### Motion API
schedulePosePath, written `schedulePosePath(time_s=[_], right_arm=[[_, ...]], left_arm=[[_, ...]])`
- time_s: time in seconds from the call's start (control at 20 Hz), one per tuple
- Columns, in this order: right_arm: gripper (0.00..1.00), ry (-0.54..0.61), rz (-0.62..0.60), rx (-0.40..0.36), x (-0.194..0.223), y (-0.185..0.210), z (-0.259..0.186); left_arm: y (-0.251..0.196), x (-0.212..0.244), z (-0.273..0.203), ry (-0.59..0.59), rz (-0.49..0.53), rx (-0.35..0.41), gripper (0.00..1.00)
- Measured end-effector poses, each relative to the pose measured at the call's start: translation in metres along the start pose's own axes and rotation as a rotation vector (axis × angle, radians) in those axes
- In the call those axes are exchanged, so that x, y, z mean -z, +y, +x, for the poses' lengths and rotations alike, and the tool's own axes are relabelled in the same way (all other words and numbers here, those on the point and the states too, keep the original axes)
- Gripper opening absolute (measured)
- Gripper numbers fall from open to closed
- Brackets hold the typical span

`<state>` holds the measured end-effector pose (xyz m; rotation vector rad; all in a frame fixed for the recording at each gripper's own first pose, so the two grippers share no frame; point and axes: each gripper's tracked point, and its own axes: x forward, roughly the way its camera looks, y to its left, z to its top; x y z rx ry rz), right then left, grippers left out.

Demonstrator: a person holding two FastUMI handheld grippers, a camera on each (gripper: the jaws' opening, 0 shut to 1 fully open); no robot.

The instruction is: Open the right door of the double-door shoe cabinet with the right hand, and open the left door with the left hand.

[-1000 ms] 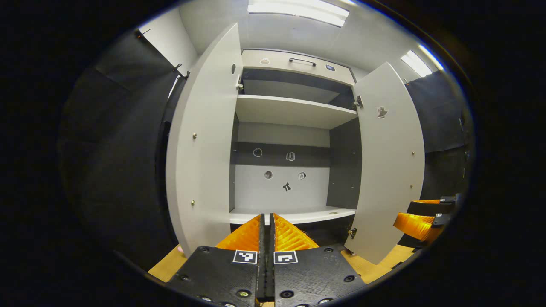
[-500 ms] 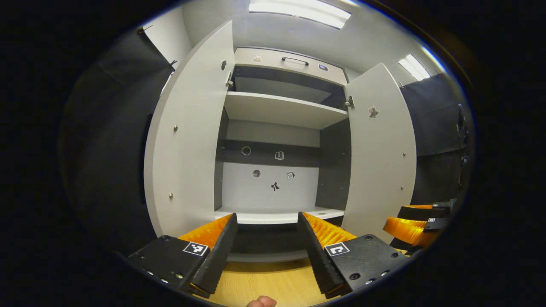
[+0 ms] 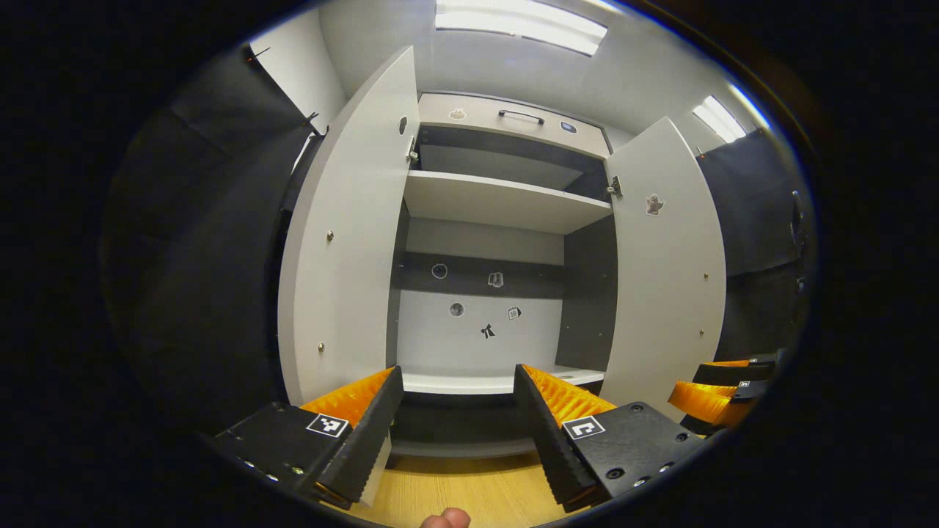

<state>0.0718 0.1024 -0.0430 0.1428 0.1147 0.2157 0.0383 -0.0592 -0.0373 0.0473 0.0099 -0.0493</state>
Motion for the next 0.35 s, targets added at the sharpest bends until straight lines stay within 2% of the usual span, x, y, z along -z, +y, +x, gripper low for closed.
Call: schedulePosePath(time_s=[0.35], right_arm=[[0.82,-0.007,-0.007,-0.010,-0.0024,0.0028,-0.0012]], left_arm=[[0.0003,0.0051,-0.0024,0.022,0.010,-0.013,0.90]])
